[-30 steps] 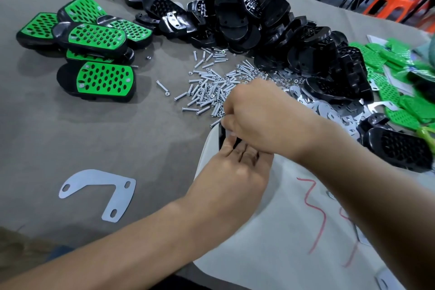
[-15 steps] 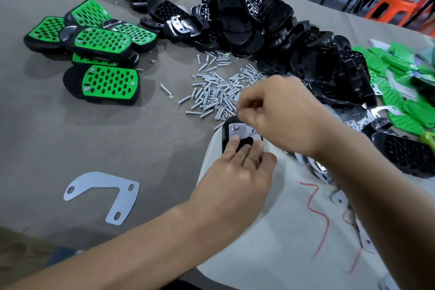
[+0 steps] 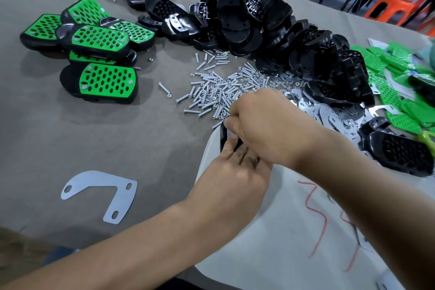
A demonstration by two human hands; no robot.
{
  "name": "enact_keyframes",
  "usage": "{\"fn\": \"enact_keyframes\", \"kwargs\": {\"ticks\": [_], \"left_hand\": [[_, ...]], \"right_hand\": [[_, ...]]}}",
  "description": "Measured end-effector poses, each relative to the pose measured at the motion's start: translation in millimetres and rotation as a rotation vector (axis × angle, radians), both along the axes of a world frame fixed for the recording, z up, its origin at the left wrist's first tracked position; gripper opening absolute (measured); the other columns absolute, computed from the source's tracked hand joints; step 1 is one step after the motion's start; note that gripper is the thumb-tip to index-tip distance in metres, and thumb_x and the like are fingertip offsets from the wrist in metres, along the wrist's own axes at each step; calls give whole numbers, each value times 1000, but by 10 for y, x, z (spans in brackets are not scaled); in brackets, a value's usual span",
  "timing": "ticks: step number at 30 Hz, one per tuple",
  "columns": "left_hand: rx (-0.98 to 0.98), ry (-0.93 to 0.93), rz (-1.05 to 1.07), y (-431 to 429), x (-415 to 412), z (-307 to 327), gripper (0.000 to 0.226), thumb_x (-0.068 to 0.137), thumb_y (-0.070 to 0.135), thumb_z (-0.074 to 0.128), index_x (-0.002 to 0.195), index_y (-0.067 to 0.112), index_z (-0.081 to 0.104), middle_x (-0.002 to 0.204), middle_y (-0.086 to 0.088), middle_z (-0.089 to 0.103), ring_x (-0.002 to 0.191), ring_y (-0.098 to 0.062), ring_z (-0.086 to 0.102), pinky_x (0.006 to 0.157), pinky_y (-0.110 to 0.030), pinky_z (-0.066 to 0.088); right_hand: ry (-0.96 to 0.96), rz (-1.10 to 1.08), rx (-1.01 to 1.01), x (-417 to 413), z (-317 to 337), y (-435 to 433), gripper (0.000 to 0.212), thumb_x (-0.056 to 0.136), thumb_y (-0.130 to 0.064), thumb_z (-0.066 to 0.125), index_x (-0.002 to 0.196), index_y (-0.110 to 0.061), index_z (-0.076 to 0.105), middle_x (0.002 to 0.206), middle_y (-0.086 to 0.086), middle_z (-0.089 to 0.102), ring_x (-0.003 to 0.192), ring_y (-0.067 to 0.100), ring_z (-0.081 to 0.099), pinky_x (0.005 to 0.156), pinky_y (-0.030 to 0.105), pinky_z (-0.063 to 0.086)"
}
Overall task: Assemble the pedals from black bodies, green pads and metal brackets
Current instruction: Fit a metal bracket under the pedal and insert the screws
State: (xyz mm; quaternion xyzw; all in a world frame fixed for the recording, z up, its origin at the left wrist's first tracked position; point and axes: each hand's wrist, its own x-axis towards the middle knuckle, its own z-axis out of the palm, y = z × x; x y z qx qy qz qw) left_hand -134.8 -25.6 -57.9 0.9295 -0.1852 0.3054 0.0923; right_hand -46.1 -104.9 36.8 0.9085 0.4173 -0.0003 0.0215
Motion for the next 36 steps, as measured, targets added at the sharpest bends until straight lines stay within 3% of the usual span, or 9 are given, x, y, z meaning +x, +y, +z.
{"fn": "enact_keyframes", "kwargs": {"ticks": [3, 6, 10, 14, 19, 27, 30, 33, 36], "left_hand": [[2, 61, 3, -15, -12, -13, 40, 66, 8, 83, 104, -1, 77, 93, -18, 78, 89, -31, 77, 96, -48, 58], [23, 84, 18, -15, -23, -14, 42, 67, 13, 83, 107, 2, 77, 107, -17, 78, 96, -27, 77, 99, -46, 57], [31, 80, 25, -14, -14, -7, 42, 68, 11, 83, 108, 0, 77, 104, -17, 78, 95, -27, 77, 98, -46, 57], [35, 83, 18, -10, -18, -10, 44, 67, 13, 84, 108, 0, 77, 105, -17, 78, 96, -26, 77, 96, -45, 58], [37, 90, 32, -10, -16, -5, 42, 69, 11, 81, 109, 0, 77, 105, -18, 78, 97, -29, 77, 98, -46, 57], [34, 74, 23, -8, -16, 0, 43, 69, 7, 79, 111, -2, 76, 100, -18, 78, 95, -30, 76, 102, -49, 55], [28, 91, 13, -13, -26, -7, 41, 67, 9, 82, 106, 0, 76, 102, -18, 78, 90, -29, 76, 99, -48, 56], [5, 107, 1, -15, -28, -7, 34, 65, 9, 85, 98, 3, 75, 111, -20, 76, 93, -29, 76, 99, -47, 57], [-10, 126, 0, -23, -33, 0, 36, 63, 10, 86, 97, 3, 75, 113, -20, 76, 95, -28, 77, 98, -46, 57]], "right_hand": [[121, -152, 182, 56, 2, -70, 42, 99, -29, 52, 62, -11, 46, 51, 6, 46, 57, 30, 48, 56, 42, 46], [116, -224, 342, 96, 26, -135, 22, 90, -21, 58, 69, -20, 61, 51, -4, 55, 56, 14, 52, 61, 32, 44], [181, -195, 263, 32, 107, -130, 25, 80, -9, 59, 84, -26, 77, 73, -9, 72, 68, 10, 60, 71, 24, 47], [222, -214, 239, 40, 141, -156, 25, 74, -7, 58, 71, -24, 76, 67, -6, 72, 63, 9, 62, 68, 30, 54], [241, -214, 282, 24, 87, -154, 34, 81, -7, 60, 92, -31, 81, 83, -12, 75, 71, 2, 62, 72, 11, 47], [145, -152, 275, 15, 4, -98, 11, 80, -14, 69, 75, -22, 75, 69, -4, 70, 67, 12, 62, 69, 29, 49], [89, -101, 412, 32, 80, -94, 11, 77, -12, 73, 72, -22, 73, 68, -6, 67, 67, 14, 57, 67, 24, 45], [69, -257, 593, 211, 117, -109, 8, 79, -18, 75, 75, -24, 78, 64, -9, 68, 64, 10, 61, 63, 16, 49], [133, -496, 511, 506, 0, -139, 15, 88, -20, 69, 94, -26, 82, 77, -8, 74, 71, 9, 69, 71, 22, 58]]}}
